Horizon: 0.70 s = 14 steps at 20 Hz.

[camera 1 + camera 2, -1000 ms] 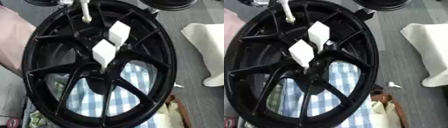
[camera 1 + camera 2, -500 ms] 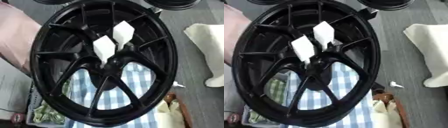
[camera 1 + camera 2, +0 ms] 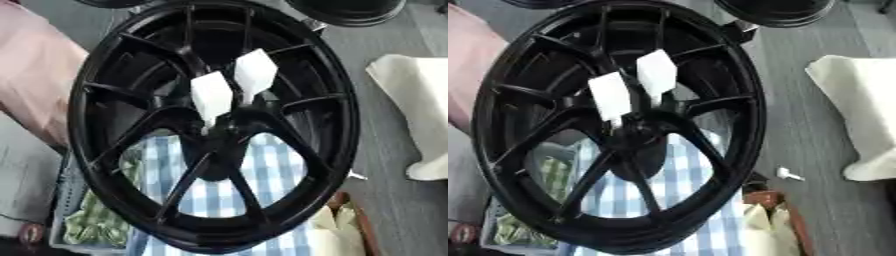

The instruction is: Pull the pin out of the wheel hub.

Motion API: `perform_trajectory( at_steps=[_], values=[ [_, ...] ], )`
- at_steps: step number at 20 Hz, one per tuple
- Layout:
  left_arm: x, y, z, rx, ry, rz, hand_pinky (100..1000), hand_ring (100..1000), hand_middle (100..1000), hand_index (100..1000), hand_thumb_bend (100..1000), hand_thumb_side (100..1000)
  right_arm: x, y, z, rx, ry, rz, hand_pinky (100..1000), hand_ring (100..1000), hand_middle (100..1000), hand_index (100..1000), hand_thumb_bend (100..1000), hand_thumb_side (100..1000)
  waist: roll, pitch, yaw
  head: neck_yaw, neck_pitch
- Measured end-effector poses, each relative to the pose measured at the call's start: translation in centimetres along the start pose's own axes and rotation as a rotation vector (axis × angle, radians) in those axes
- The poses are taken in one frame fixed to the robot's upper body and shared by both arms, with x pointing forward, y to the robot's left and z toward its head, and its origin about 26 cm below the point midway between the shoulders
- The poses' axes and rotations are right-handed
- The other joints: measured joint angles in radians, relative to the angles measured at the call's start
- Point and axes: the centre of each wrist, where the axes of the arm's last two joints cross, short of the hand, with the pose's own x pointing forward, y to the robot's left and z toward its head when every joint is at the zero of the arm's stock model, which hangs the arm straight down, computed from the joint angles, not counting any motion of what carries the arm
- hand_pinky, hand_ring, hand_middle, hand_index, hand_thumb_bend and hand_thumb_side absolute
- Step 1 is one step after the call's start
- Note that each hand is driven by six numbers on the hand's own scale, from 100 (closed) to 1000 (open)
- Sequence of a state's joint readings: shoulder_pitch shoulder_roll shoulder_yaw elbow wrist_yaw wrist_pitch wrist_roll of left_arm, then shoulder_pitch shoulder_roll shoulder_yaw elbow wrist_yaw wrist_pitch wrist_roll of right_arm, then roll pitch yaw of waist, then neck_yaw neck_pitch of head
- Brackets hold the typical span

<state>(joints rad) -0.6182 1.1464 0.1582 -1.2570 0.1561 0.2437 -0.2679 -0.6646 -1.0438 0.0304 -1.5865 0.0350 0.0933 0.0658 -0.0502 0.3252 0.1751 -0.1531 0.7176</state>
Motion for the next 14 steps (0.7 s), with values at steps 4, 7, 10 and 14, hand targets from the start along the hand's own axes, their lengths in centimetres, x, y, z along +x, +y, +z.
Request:
perform_trajectory(
  at_steps=[4,7,10,14],
  values=[
    [-1.8,-0.5,0.6,-0.008,0.032,-0.056,826,834,755,874,565,499,-0.1,0.0,0.1,-0.002,0.005,-0.005,804,756,655,727,100,409,-0.010,0.000,0.001,-0.001,-0.009],
    [-2.2,-0.5,0.8,-0.026,0.036,-0.103,843,860,794,899,668,628,-0.1,0.0,0.1,-0.009,0.005,-0.011,804,756,655,728,100,411,-0.013,0.000,0.002,0.001,-0.009],
    [-2.2,-0.3,0.8,-0.025,0.037,-0.118,826,848,780,880,591,589,-0.1,-0.1,0.1,-0.010,0.003,-0.013,804,756,655,728,100,412,-0.014,0.001,0.003,0.005,-0.016],
    [-2.4,-0.1,0.8,0.005,0.047,-0.099,779,802,719,827,401,602,-0.1,-0.1,0.1,-0.013,0.003,-0.013,804,755,654,727,100,410,-0.014,0.001,0.004,0.009,-0.016]
  ],
)
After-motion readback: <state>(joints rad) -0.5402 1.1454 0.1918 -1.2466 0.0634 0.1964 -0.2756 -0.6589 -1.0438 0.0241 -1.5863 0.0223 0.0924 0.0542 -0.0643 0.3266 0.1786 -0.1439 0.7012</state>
